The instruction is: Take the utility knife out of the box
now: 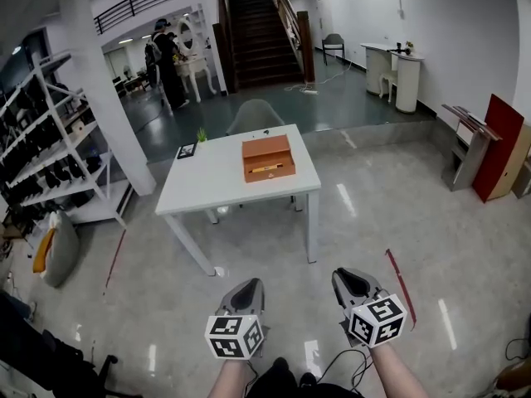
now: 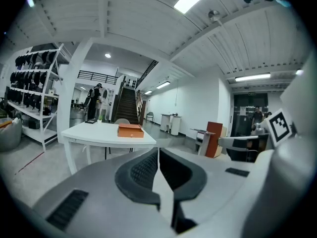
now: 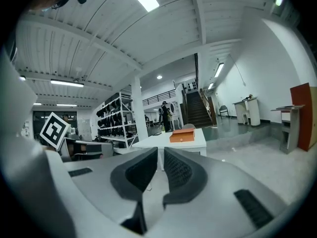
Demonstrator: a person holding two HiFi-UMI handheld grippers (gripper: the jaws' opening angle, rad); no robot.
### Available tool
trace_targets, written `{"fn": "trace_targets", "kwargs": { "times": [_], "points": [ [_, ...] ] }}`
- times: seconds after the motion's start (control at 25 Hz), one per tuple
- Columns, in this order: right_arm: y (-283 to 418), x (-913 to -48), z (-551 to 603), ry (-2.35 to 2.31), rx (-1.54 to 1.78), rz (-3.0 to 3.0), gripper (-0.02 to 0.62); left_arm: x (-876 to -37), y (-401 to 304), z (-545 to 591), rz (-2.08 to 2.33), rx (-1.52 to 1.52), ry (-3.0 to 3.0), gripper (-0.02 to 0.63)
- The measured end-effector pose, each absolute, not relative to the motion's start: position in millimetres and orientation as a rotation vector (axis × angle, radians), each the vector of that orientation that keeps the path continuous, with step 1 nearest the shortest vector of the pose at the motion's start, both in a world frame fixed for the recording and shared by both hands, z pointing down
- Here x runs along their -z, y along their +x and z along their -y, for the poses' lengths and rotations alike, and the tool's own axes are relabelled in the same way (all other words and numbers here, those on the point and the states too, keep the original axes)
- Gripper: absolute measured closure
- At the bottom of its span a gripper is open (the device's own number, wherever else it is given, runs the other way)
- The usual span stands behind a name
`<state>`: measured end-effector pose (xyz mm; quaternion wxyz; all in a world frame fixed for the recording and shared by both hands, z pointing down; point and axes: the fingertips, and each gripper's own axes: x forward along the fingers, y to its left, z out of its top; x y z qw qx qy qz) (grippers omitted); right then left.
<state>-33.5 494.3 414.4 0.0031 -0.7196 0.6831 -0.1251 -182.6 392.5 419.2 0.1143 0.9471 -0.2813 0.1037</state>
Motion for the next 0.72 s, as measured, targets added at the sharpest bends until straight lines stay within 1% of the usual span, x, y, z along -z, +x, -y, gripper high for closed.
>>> {"fn": "trace_targets", "kwargs": {
  "times": [0.24,0.4,0.56,0.72],
  "points": [
    [-31,-424,-484,-2.219,0.445,-2.153,0.503,-428,-180,-385,0.828,-0.331,2.764,0.588],
    [-25,-430,-474,-2.216,0.468,-2.165,0.472,-432,-176,-373,0.831,-0.338,2.752,0.589],
    [-10,-437,-460,-2.223,0.494,-2.172,0.425,-434,-163,-353,0.83,-0.324,2.747,0.588],
    [2,-447,-436,-2.225,0.544,-2.17,0.396,-442,-151,-327,0.808,-0.326,2.733,0.588]
  ]
}}
